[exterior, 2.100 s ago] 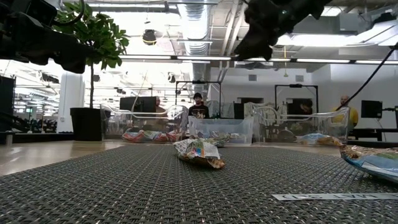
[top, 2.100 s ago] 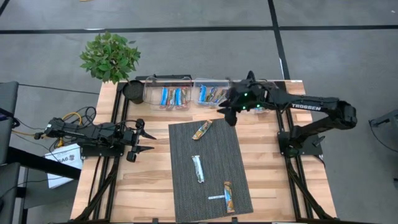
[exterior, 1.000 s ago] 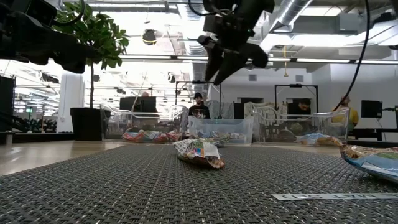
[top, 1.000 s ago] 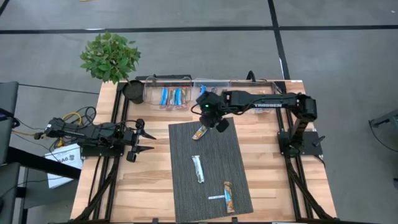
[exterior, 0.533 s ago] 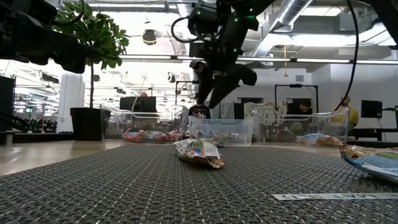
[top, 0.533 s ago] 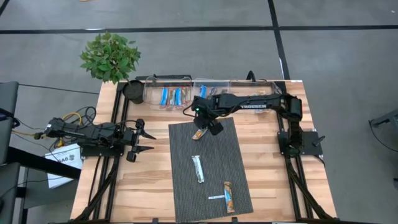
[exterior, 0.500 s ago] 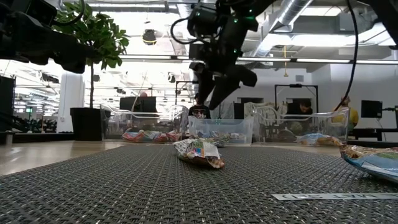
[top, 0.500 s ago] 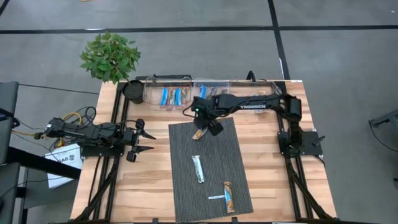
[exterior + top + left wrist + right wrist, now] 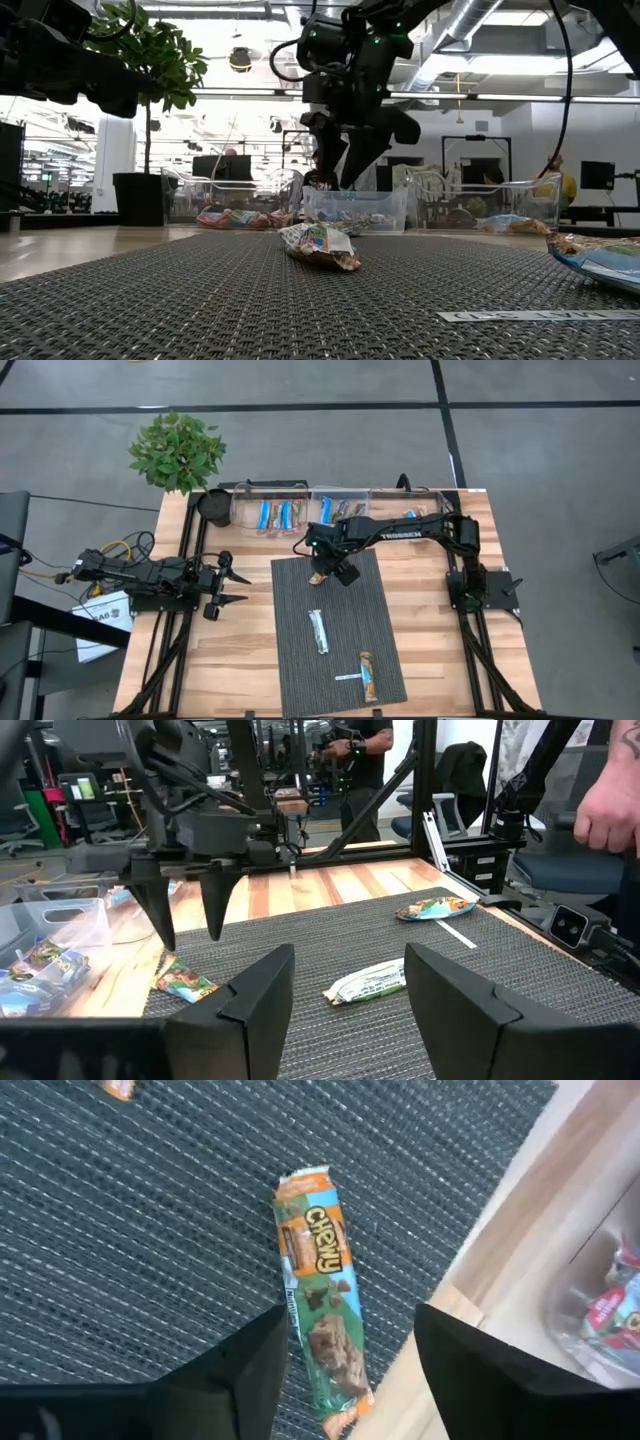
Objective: Pick and place Granola Bars by type
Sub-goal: Put the orange granola bar into the right transparent bin
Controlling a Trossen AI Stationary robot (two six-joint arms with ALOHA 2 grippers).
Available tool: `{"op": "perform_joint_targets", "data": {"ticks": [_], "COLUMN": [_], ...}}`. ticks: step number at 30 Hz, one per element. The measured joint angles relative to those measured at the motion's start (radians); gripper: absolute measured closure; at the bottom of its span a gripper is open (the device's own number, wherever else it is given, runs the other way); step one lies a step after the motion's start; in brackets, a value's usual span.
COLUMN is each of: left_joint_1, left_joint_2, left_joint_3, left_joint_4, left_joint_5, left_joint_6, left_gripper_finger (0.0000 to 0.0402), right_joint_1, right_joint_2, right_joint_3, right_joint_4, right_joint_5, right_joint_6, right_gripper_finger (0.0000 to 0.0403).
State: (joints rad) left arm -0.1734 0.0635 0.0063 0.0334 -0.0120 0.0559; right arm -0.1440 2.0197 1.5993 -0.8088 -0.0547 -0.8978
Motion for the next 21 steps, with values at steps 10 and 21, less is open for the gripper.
{"op": "perform_joint_targets", "data": {"ticks": [10, 21], "left_joint_1": [0.000, 0.000], "left_joint_2": [0.000, 0.002], "left_joint_3": [0.000, 0.000], "left_joint_4": [0.000, 0.000], "left_joint_5": [0.000, 0.000], "left_joint_6": [0.000, 0.000], "left_gripper_finger": [0.0217, 0.0217], "right_joint_1": [0.004, 0.002], "right_joint_2": [0.098, 0.116], "right_joint_3": [0.000, 0.000], "right_joint_4": [0.100, 0.060], "right_joint_5": [0.086, 0.005], "right_joint_6": [0.000, 0.016], "right_gripper_finger": [0.0182, 0.0180]}}
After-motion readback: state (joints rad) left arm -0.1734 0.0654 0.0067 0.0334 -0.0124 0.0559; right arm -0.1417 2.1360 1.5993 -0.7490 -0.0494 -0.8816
